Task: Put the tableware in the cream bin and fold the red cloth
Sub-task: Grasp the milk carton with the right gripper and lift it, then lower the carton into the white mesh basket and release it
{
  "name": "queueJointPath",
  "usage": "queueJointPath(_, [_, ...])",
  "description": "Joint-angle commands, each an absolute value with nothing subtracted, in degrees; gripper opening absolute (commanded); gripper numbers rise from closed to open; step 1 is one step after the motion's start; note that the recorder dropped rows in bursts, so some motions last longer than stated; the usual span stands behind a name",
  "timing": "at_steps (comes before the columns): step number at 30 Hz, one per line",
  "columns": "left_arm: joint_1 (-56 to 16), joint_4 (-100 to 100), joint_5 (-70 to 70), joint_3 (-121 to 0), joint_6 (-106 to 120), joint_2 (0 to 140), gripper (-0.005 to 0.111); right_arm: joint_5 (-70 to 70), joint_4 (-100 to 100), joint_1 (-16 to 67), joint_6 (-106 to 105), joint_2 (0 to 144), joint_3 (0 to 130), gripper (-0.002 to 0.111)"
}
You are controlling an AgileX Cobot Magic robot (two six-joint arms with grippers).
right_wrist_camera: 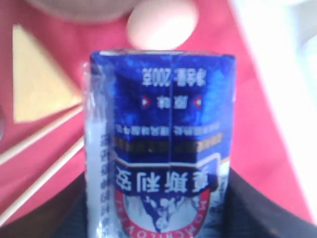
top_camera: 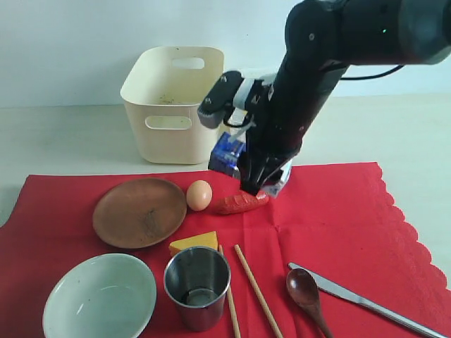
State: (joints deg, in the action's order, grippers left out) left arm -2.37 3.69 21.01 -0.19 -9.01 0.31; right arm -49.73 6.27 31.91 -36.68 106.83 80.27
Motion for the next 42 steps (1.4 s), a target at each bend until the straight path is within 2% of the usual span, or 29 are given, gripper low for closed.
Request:
queueJointPath(1, [-2.3,3.7,20.4,0.0,-9.0,0.0,0.000,-41.0,6.3,31.5,-35.3,101.7,80.4,0.000])
queueJointPath(13, [-2.3,3.7,20.4,0.0,-9.0,0.0,0.000,-13.8,13.5,21.9,-17.9,101.7,80.6,0.000])
queueJointPath(31, [-2.3,3.7,20.4,0.0,-9.0,0.0,0.000,-20.1,18.7,16.7,-17.9,127.2,104.4,0.000])
queueJointPath(42, [-2.3,3.7,20.4,0.0,-9.0,0.0,0.000,-20.3,18.5,16.2,-17.9,135.9,110.5,0.000])
